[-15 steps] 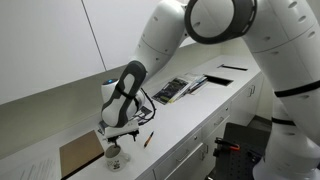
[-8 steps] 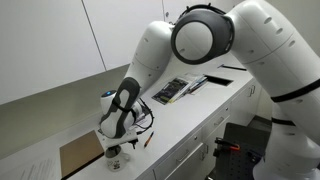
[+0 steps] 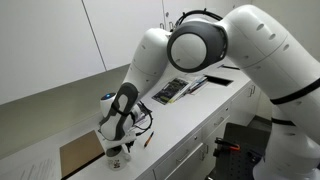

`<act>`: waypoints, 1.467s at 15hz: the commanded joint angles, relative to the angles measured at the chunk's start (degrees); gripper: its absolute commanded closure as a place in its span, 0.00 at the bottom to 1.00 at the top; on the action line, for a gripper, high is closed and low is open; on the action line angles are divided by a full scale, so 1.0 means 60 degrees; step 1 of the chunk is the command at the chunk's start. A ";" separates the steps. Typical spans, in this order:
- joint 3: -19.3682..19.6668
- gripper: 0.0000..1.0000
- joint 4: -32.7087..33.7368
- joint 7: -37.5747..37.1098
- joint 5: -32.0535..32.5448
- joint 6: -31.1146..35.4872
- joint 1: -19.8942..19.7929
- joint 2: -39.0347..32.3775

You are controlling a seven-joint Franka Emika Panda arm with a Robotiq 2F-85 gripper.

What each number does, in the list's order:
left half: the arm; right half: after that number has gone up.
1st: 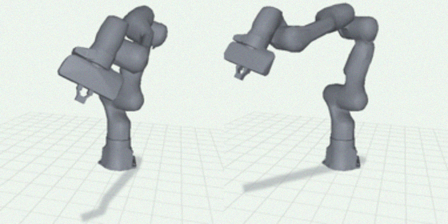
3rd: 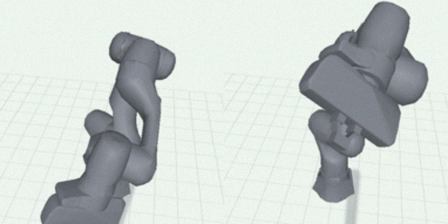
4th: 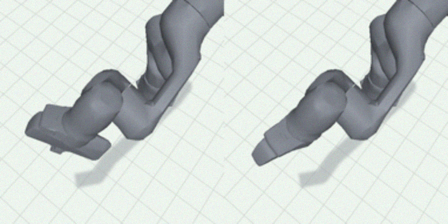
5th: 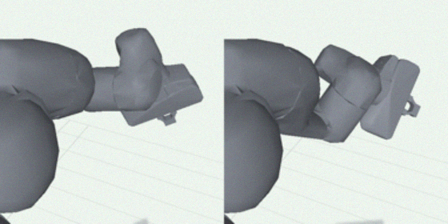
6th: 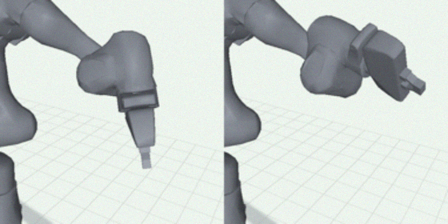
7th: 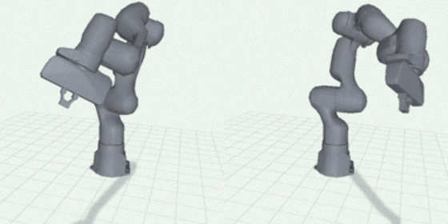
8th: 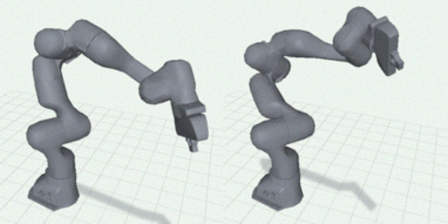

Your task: Slide the mug to the left

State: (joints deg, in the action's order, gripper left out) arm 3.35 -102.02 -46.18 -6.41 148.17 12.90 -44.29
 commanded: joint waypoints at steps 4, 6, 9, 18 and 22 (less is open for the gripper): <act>0.0206 1.00 0.0040 -0.0046 -0.0155 0.0085 0.0344 -0.0018; 0.0155 0.98 0.0018 -0.0062 -0.0182 0.0090 0.0410 0.0031; 0.0148 0.98 0.0105 -0.0186 -0.0098 -0.0008 0.0719 -0.0003; 0.0423 0.98 0.0648 -0.0996 0.0542 -0.0252 0.2288 -0.0374; 0.0567 0.98 0.1061 -0.1310 0.0884 -0.0483 0.2565 -0.0618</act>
State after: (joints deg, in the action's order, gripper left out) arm 5.40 -98.65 -51.46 -2.73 147.36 26.94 -46.26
